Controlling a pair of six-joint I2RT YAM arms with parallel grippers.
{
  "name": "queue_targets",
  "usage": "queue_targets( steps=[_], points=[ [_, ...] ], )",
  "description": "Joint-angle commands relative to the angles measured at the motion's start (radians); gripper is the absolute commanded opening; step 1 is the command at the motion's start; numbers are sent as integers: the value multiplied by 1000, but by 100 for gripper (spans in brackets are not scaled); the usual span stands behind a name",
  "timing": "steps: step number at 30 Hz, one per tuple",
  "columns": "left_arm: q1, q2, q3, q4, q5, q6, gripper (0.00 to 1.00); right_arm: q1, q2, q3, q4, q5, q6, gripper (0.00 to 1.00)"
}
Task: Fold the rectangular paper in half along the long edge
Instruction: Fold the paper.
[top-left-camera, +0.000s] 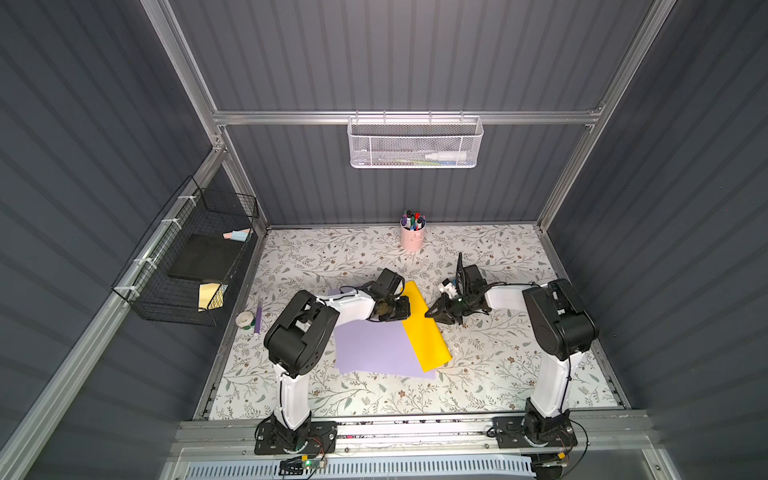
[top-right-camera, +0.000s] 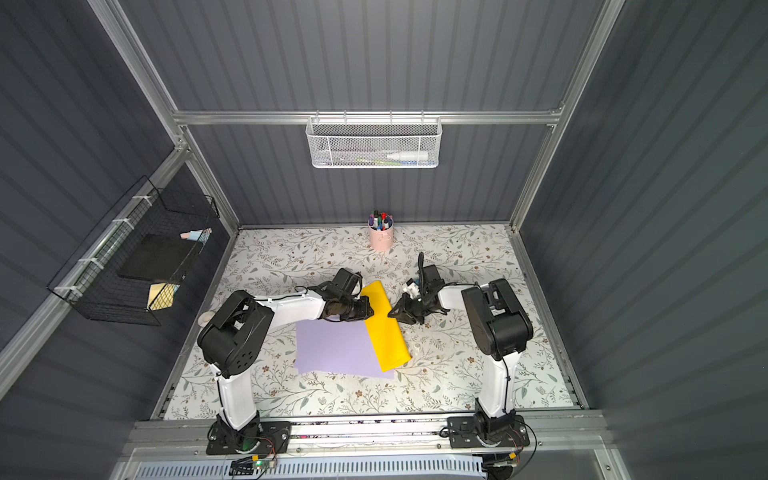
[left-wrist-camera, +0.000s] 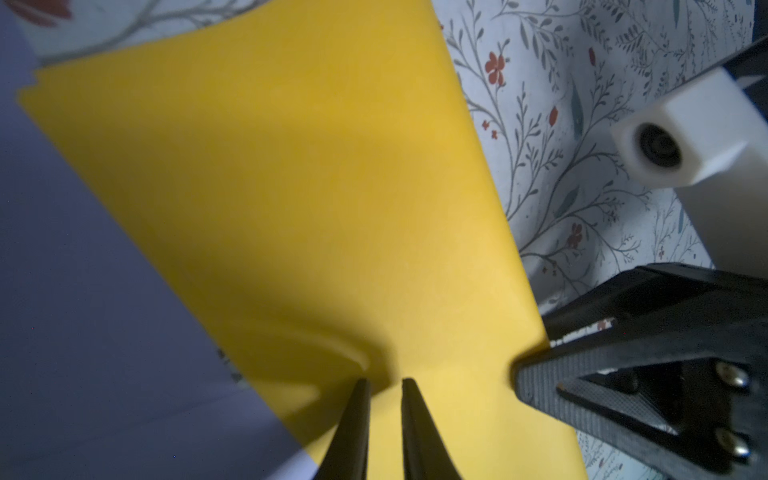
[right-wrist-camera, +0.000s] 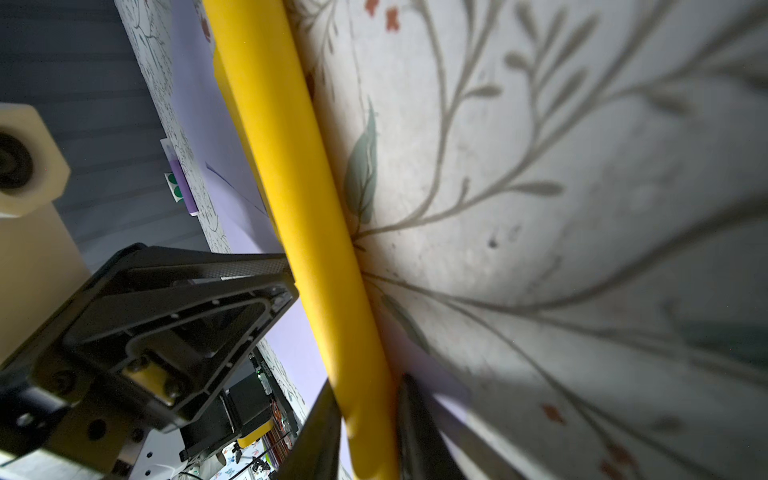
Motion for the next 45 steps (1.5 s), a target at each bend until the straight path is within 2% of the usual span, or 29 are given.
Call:
queue_targets(
  steps=[1, 17, 27, 39, 45],
  points=[
    [-6, 5, 7, -24, 2, 17, 19, 7, 16, 20, -23, 17, -19, 24],
    [-6, 2, -10, -25, 1, 17, 19, 22, 9, 22, -69, 82, -20, 23],
    [-6, -11, -10, -31, -1, 20, 19, 42, 8, 51, -118, 118, -38, 31],
    [-6, -57, -12, -44, -15, 22, 19, 62, 31, 78, -161, 153, -58, 27],
    [-6, -88, -14, -41, -22, 25, 22, 62, 34, 73, -163, 154, -60, 27]
  ],
)
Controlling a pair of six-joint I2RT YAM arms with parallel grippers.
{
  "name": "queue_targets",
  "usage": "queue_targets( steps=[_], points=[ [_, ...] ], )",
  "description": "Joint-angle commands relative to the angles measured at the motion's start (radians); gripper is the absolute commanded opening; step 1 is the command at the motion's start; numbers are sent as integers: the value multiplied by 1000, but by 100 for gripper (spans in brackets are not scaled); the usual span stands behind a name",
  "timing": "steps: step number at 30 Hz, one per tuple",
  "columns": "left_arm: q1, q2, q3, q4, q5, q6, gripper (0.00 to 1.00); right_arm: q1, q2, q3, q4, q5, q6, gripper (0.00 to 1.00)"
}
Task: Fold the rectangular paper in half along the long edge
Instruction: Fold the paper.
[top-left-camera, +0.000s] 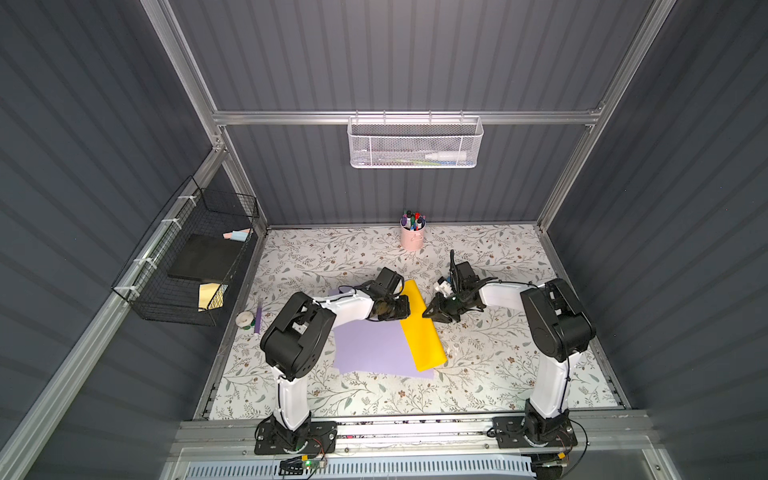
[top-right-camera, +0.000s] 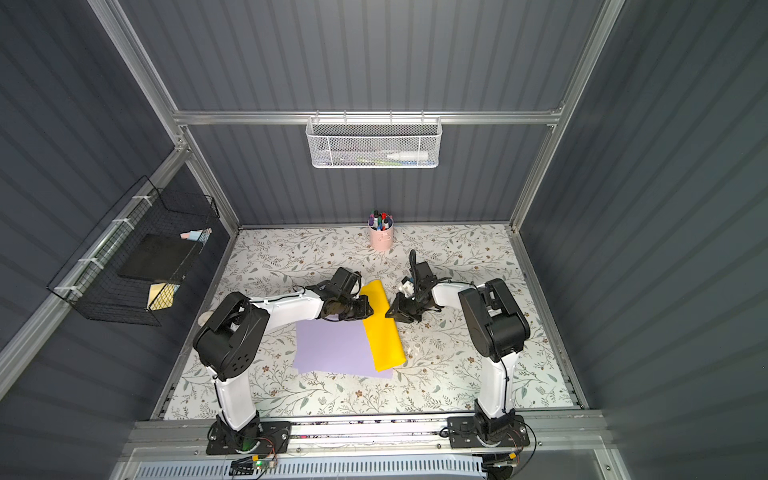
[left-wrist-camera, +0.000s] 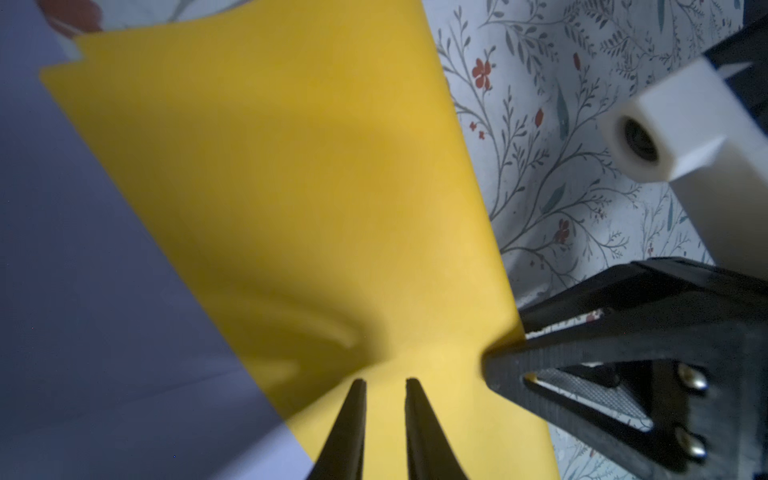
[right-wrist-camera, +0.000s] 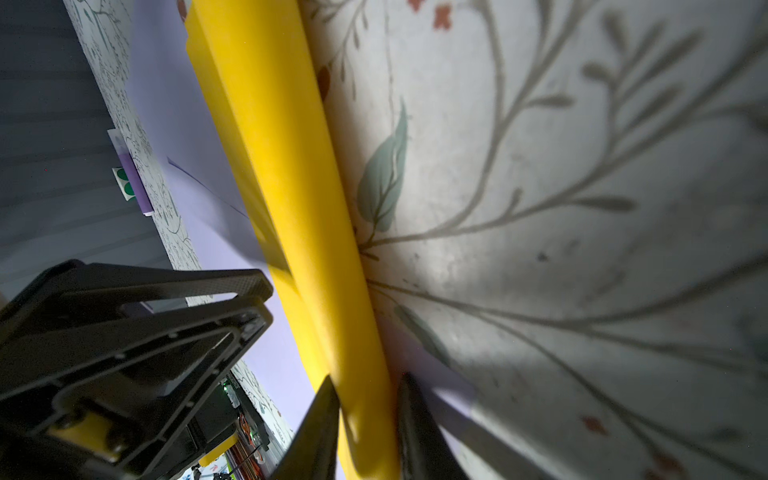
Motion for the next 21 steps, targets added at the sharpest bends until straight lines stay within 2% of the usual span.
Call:
queue_targets(
  steps=[1, 8, 21],
  points=[
    [-5, -53, -10, -19, -15, 25, 23, 7, 31, 0, -52, 40, -16, 27],
    [-6, -40, -8, -23, -14, 25, 22, 15, 30, 8, -73, 53, -27, 33],
    [-6, -26, -10, -19, -10, 24, 22, 27, 47, 25, -93, 60, -42, 33]
  ],
)
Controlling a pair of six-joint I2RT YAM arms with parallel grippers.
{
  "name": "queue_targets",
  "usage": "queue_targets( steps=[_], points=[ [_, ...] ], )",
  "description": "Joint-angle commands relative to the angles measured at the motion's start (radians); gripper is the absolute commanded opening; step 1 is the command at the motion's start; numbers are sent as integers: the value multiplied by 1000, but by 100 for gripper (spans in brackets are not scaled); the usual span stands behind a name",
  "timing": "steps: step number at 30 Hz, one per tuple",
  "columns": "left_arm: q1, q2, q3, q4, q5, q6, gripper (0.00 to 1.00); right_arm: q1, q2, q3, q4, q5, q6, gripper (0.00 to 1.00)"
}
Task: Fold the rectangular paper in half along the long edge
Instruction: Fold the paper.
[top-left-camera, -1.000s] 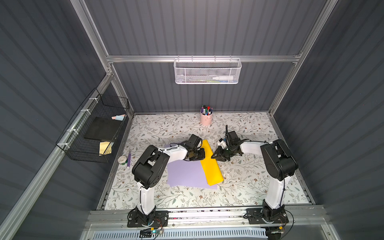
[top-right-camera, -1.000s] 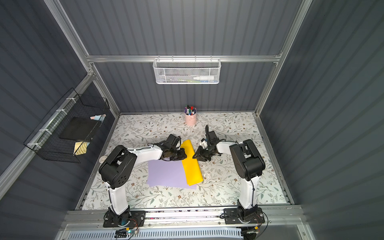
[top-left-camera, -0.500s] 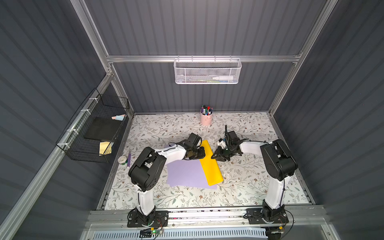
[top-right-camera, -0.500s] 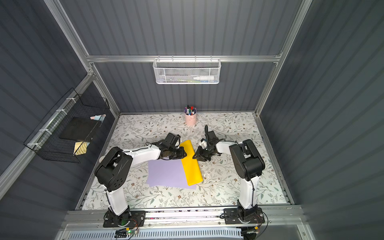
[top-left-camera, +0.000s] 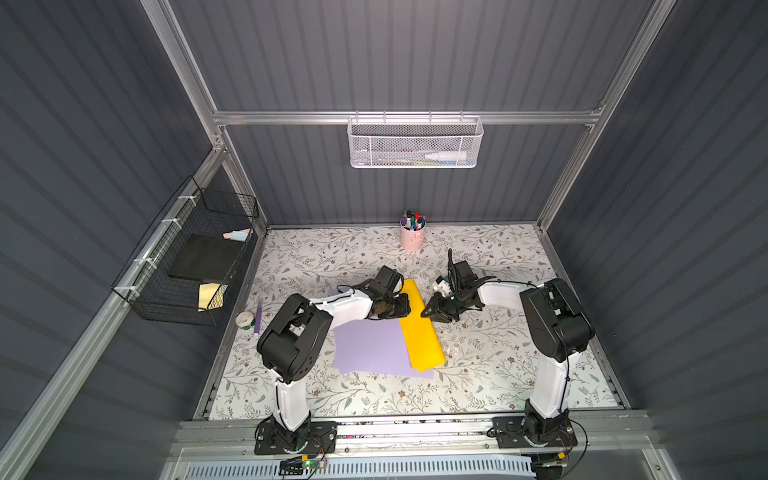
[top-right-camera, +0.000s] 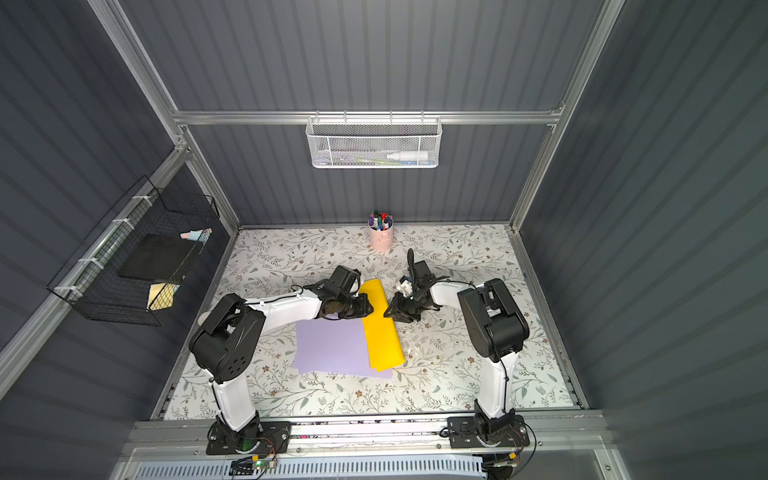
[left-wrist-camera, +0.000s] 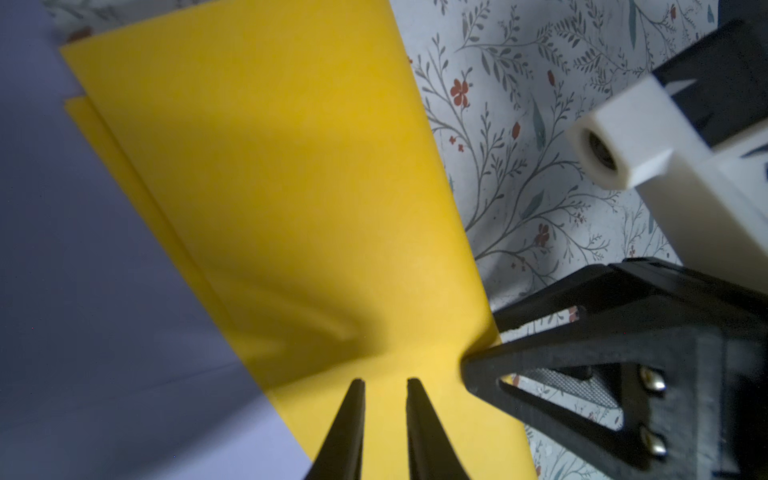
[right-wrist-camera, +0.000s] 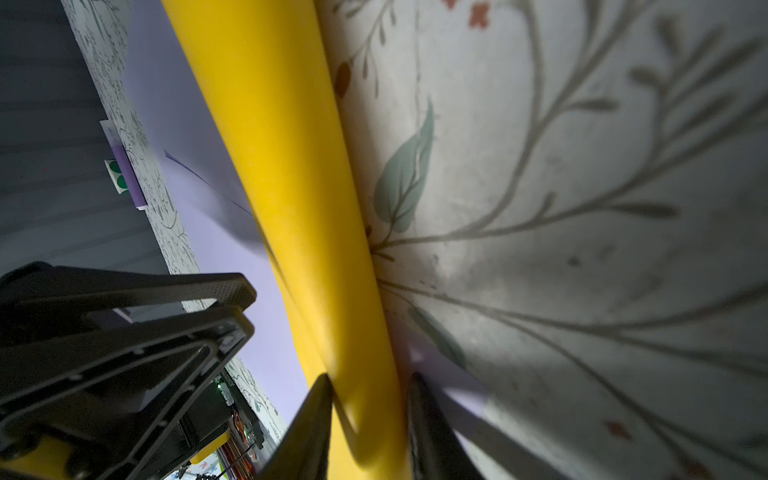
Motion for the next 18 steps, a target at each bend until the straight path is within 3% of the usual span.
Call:
queue_targets(
  steps=[1, 18],
  points=[
    [-6, -7, -10, -17, -5, 23, 22, 12, 47, 4, -66, 47, -23, 33],
    [-5, -1, -15, -17, -3, 22, 22, 14, 74, 18, -84, 42, -36, 29]
  ],
)
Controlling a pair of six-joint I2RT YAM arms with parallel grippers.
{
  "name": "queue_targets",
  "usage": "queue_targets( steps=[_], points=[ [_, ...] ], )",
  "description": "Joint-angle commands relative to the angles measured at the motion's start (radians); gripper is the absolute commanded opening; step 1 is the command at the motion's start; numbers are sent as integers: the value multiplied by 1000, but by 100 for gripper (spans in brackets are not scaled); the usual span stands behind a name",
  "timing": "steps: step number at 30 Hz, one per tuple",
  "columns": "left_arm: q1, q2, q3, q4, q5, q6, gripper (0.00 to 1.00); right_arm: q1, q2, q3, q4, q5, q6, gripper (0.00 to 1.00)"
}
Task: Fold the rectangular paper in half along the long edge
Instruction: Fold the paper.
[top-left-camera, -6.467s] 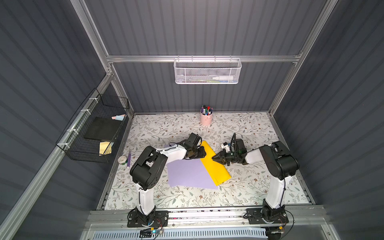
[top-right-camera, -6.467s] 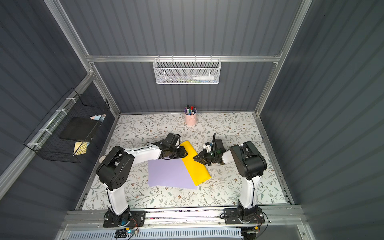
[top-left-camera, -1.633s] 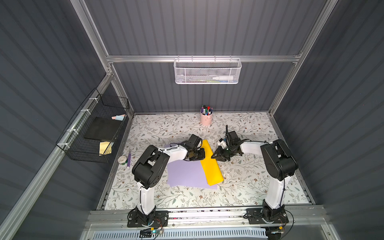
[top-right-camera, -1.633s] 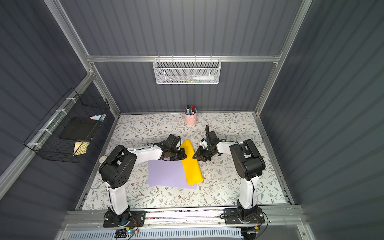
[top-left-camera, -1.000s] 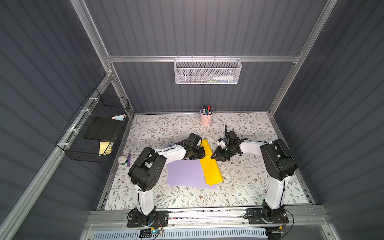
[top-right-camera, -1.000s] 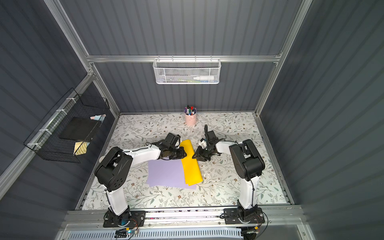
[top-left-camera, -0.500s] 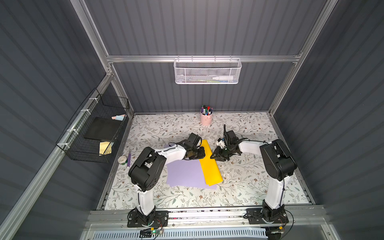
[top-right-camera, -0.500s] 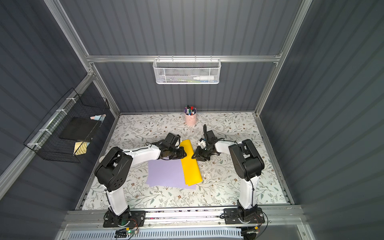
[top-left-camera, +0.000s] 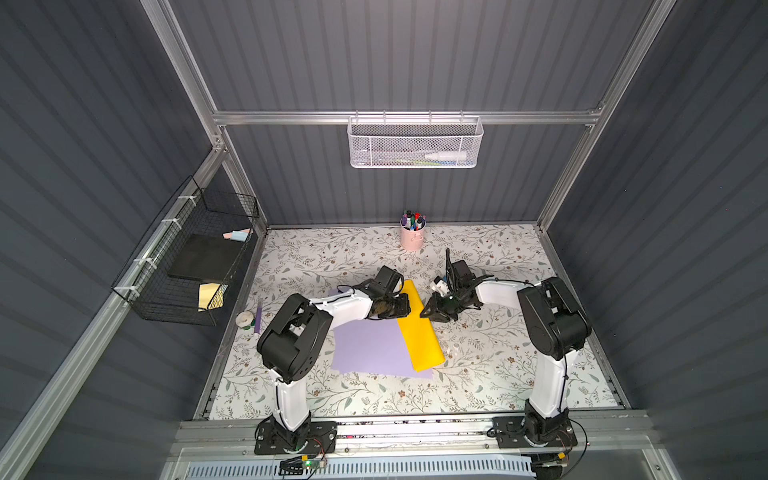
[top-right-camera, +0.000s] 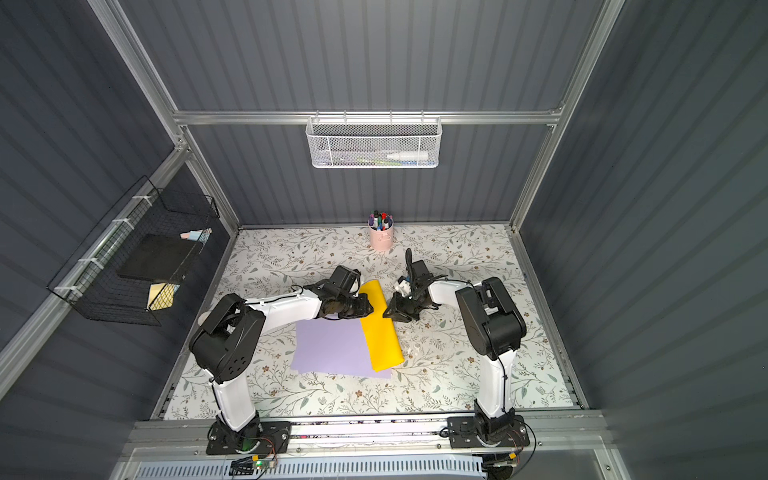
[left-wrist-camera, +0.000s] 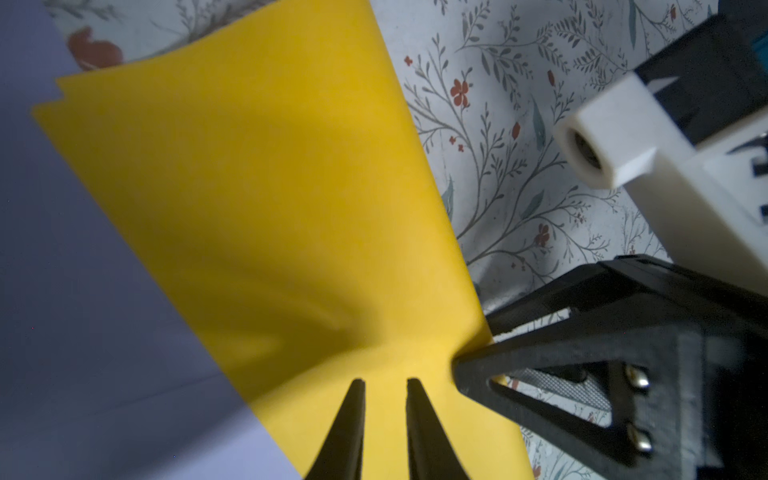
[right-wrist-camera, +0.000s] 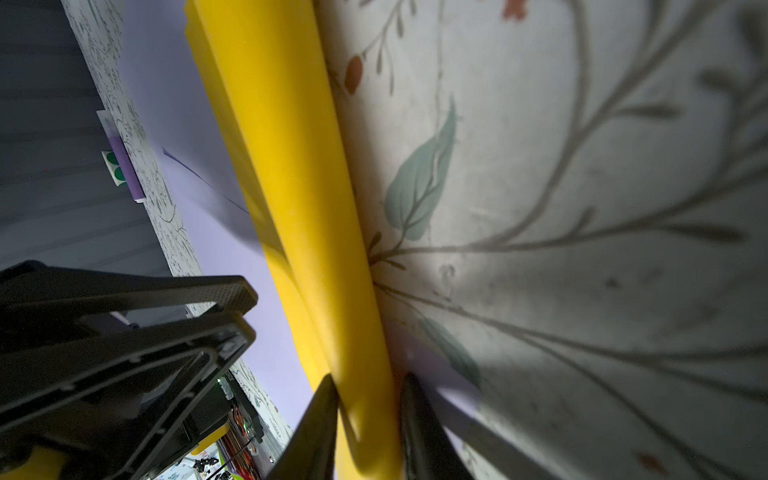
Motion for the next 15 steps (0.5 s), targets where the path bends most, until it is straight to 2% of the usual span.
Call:
queue_targets(
  steps=[1, 7, 15],
  points=[
    [-6, -3, -18, -17, -3, 22, 22, 9, 50, -9, -63, 52, -17, 29],
    [-5, 1, -30, -28, -5, 24, 14, 10, 52, -9, -66, 53, -17, 30],
    [-6, 25, -53, -9, -5, 11, 10, 10, 51, -10, -66, 53, -19, 30]
  ],
)
